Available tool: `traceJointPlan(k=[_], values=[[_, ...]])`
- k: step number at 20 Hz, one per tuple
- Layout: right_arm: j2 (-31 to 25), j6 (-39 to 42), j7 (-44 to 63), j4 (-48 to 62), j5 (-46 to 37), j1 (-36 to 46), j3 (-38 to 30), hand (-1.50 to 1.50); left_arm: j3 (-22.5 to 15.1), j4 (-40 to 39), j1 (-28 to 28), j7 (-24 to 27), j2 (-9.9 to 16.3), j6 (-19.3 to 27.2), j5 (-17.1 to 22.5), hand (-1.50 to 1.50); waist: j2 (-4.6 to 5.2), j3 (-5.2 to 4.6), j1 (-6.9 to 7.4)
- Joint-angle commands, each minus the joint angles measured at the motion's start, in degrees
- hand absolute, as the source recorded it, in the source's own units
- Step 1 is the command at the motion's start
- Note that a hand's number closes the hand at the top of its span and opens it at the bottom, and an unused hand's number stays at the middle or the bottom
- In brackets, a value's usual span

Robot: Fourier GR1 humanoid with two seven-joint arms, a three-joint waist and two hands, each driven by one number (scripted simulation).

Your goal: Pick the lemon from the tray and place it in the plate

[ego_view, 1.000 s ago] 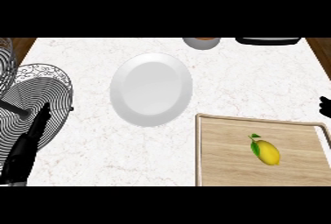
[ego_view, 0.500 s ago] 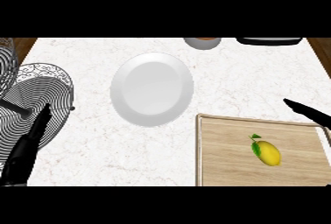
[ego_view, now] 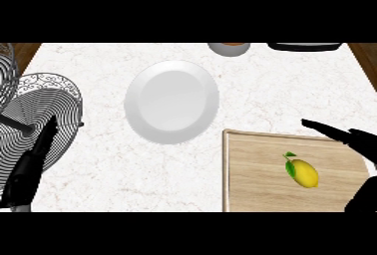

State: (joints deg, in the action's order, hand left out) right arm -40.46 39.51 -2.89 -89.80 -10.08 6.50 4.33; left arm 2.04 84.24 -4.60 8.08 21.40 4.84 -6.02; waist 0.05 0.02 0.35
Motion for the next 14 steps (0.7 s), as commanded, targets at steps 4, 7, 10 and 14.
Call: traceJointPlan(k=[4,7,10,14], values=[[3.7,3.2,-5.4,4.4,-7.7,1.7,0.4,-1.50,1.7,-1.2,-0.2,1.4,-1.8,-1.7,-1.9,0.00,-0.06,-0.02,-0.25],[4.1,5.5,-4.8,3.7,-8.6,1.1,0.2,-1.50,3.0,1.7,-2.5,1.4,-1.6,-3.4,-0.8,0.00,-0.09,-0.02,-0.24],[8.1,2.2,-6.8,10.1,-14.6,4.6,2.4,-1.50,1.8,1.3,-0.3,-1.6,-4.1,-1.1,-3.8,0.00,-0.02,-0.01,-0.10],[7.3,1.8,-10.9,15.9,-17.9,6.5,2.2,-1.50,6.3,2.6,-3.1,2.1,0.1,-6.4,-0.2,0.00,0.00,0.00,0.20]])
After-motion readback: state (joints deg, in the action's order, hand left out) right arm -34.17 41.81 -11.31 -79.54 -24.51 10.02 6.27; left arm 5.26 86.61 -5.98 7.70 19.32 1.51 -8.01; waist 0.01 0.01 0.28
